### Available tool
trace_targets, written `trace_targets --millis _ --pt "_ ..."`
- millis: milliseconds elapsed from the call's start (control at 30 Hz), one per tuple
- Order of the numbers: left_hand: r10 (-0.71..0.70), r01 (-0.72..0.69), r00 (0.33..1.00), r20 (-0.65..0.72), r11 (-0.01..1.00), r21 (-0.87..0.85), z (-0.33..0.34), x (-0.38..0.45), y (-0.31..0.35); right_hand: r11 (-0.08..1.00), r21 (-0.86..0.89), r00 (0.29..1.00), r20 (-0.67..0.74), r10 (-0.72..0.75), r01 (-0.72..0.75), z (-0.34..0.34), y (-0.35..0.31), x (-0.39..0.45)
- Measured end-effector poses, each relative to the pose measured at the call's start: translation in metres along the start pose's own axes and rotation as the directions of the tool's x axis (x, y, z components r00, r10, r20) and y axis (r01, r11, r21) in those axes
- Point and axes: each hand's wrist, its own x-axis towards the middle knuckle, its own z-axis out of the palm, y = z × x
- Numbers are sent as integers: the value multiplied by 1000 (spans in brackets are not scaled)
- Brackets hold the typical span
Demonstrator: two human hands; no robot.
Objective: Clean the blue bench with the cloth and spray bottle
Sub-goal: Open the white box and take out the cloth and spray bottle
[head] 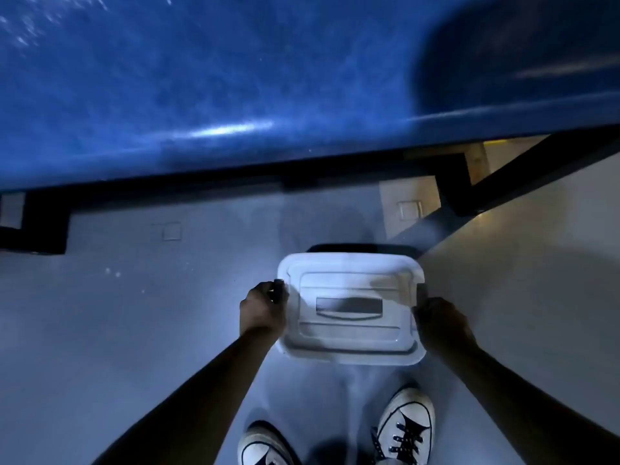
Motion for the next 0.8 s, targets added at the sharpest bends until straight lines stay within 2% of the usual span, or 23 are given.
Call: trace_targets --millis 67,267,467,533,633,667,800 --pt "30 -33 998 -59 998 -52 3 0 -4 1000 7 999 -45 10 -10 1 3 2" --pt "22 -24 999 -49 999 -33 7 10 -14 999 8 999 19 39 -39 0 15 12" --pt "-123 118 992 -16 975 -186 16 25 -26 947 283 986 102 129 -153 -1 24 35" --pt "-88 80 995 -55 988 -133 15 26 -26 959 260 994 47 103 -112 -2 24 33" --pt "-17 8 978 -210 999 -41 11 15 -22 989 148 968 -251 30 8 -5 18 18" --pt "-11 5 978 -210 1000 -30 12 10 -20 989 143 956 -293 12 32 -6 14 13" --pt "-48 46 992 -116 999 -24 25 0 -16 995 97 984 -179 -14 32 6 4 5"
